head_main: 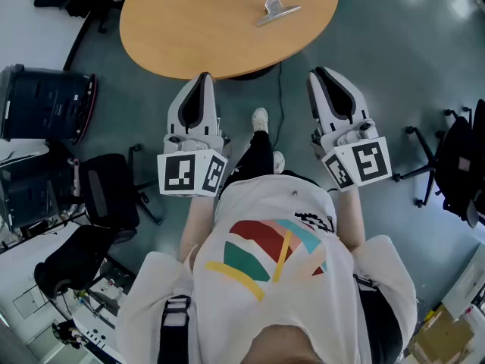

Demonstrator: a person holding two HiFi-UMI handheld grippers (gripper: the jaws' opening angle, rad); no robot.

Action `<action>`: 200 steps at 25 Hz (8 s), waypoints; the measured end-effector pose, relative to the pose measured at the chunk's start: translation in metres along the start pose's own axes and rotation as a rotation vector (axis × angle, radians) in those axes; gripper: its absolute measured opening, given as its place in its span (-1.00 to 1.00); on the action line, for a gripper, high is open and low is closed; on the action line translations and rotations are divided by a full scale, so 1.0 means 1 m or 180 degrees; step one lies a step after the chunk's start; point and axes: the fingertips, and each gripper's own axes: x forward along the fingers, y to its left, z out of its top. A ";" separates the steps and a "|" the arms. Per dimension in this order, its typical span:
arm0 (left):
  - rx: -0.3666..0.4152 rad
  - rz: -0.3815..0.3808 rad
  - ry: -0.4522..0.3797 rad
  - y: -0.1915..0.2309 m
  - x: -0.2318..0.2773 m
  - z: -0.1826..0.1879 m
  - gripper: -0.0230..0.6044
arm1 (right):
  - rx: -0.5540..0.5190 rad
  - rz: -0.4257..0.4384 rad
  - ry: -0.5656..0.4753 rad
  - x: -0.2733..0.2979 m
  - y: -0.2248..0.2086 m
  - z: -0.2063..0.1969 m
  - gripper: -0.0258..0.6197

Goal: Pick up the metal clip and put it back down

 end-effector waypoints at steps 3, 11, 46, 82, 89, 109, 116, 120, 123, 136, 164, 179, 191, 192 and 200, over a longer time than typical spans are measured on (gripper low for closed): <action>0.0014 0.0015 -0.0020 0.007 0.013 -0.002 -0.79 | 0.0080 -0.0003 0.0005 0.011 -0.014 -0.002 -0.71; -0.0070 -0.0133 -0.0015 0.039 0.095 -0.017 -0.79 | 0.0032 -0.0260 0.0103 0.073 -0.061 -0.018 -0.71; -0.0469 0.0156 0.0951 0.159 0.370 -0.160 -0.79 | 0.0122 -0.0349 0.2333 0.357 -0.247 -0.273 0.15; -0.0104 0.0585 0.0065 0.206 0.419 -0.015 -0.79 | -0.0517 -0.0202 0.0699 0.453 -0.240 -0.032 0.00; 0.0088 0.0444 -0.0435 0.146 0.395 0.073 -0.79 | -0.0567 0.0027 -0.0030 0.386 -0.218 0.084 0.00; 0.0223 0.0500 -0.0571 0.126 0.378 0.110 -0.79 | -0.0475 0.0219 -0.0201 0.367 -0.204 0.111 0.00; 0.0159 0.0548 -0.0490 0.123 0.376 0.095 -0.79 | -0.0447 0.0303 -0.0120 0.365 -0.206 0.104 0.00; 0.0094 0.0737 -0.0385 0.138 0.358 0.073 -0.79 | -0.0354 0.0565 0.0123 0.379 -0.186 0.077 0.00; -0.0009 0.0845 -0.0365 0.157 0.342 0.058 -0.79 | -0.0319 0.0839 0.0343 0.401 -0.163 0.048 0.00; -0.0386 0.1781 0.0330 0.301 0.236 -0.081 -0.79 | -0.0530 0.2072 0.1586 0.523 0.031 -0.178 0.00; -0.1313 0.2242 0.0322 0.388 0.168 -0.230 -0.79 | -0.1181 0.2097 0.2259 0.614 0.134 -0.402 0.01; -0.0833 0.1842 -0.0049 0.380 0.196 -0.139 -0.79 | -0.0790 0.2094 0.1133 0.602 0.125 -0.192 -0.10; -0.0211 0.0508 -0.0479 0.232 0.351 0.045 -0.79 | -0.0252 0.0619 -0.0014 0.474 -0.109 0.069 -0.88; -0.0147 0.0392 -0.0505 0.220 0.364 0.056 -0.79 | -0.0235 0.0474 -0.0075 0.459 -0.127 0.077 -0.88; 0.0035 -0.0103 -0.0460 0.129 0.399 0.072 -0.79 | 0.0065 -0.0081 -0.0134 0.365 -0.204 0.069 -0.88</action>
